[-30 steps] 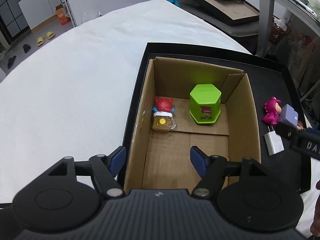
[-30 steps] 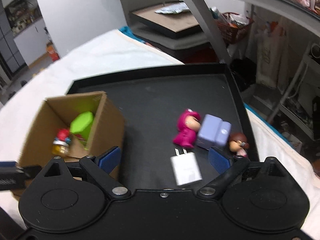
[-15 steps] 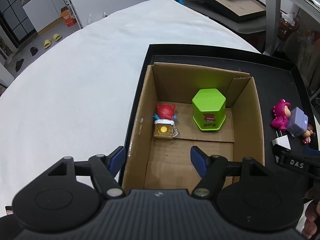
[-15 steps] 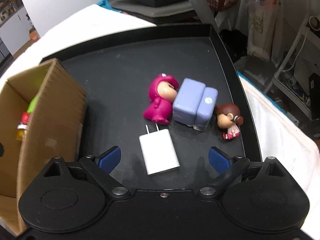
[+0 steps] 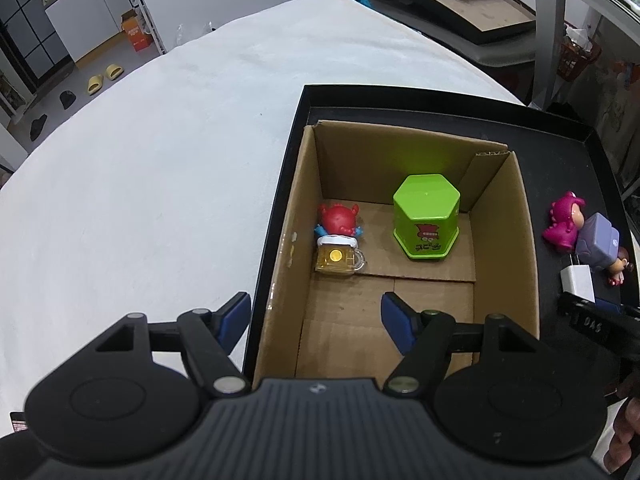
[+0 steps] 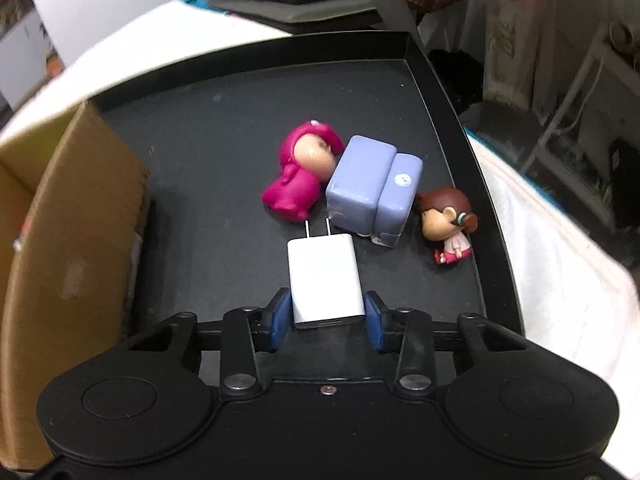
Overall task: Organize rigid objects
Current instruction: 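Reach the right tool to the white USB charger and grasp it, then carry the white charger over the box with the right tool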
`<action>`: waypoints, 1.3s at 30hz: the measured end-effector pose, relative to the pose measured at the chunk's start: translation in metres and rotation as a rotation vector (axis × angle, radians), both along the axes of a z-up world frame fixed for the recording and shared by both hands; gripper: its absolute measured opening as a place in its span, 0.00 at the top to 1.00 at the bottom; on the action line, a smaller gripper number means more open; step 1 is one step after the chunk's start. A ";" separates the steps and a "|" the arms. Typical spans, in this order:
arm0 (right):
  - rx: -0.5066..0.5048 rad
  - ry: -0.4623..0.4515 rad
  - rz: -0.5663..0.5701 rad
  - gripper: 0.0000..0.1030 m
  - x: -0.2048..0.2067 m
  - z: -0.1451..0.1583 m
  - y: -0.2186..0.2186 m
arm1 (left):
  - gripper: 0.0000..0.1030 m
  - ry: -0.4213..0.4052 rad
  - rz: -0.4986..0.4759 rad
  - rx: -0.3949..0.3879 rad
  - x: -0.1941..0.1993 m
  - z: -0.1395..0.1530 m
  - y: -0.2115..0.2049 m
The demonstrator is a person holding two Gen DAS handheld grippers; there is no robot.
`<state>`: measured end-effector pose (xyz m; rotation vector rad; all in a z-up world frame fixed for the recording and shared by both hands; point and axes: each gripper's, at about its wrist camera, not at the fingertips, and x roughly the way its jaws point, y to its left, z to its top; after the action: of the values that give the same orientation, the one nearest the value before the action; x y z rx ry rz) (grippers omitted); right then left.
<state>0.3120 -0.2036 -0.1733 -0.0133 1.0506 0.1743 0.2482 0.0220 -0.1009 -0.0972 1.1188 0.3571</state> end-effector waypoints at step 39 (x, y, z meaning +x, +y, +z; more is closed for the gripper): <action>0.074 -0.315 0.136 0.65 -0.030 0.116 0.052 | 0.32 -0.070 -0.013 -0.156 -0.024 -0.009 0.049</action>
<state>0.2821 -0.1516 -0.0573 -0.0443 0.7282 0.3238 0.2238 0.0705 -0.1102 -0.2378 1.0764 0.2527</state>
